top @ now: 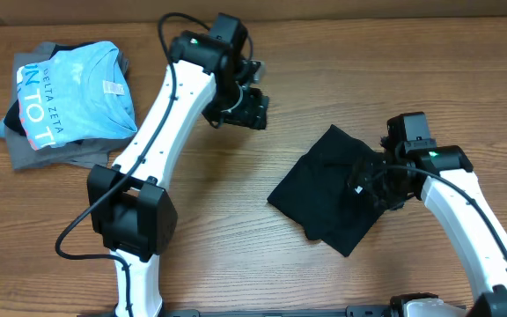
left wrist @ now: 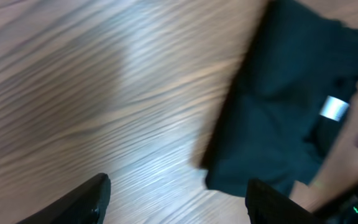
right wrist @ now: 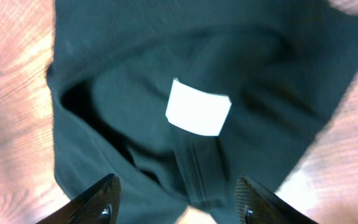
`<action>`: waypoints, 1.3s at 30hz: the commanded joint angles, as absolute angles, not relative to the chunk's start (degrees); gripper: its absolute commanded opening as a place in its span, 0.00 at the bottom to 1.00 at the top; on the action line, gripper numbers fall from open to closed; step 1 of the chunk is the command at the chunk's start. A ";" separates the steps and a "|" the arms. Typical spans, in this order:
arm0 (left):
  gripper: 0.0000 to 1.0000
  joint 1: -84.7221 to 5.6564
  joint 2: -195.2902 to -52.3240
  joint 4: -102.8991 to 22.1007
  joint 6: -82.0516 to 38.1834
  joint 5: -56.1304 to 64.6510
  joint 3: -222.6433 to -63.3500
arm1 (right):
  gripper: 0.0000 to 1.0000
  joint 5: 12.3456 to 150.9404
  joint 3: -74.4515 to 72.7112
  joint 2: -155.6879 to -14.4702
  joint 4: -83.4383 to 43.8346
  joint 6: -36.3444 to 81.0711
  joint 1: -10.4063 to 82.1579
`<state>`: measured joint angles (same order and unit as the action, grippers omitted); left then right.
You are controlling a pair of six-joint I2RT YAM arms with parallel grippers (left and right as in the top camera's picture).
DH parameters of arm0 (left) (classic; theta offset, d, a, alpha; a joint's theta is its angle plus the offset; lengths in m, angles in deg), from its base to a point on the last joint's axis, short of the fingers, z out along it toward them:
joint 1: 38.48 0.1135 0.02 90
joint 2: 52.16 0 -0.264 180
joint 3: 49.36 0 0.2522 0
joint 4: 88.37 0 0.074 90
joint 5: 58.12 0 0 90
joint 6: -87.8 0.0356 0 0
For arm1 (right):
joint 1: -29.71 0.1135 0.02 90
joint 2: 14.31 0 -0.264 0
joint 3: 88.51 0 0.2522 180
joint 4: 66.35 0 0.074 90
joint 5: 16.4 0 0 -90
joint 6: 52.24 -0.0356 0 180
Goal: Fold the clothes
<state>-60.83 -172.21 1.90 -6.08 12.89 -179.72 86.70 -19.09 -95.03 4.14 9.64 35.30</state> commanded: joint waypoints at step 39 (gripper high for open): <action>0.78 -72.53 -172.82 -19.95 -12.57 -13.82 -150.87 | 0.06 84.15 -29.27 -108.00 -2.28 7.89 26.31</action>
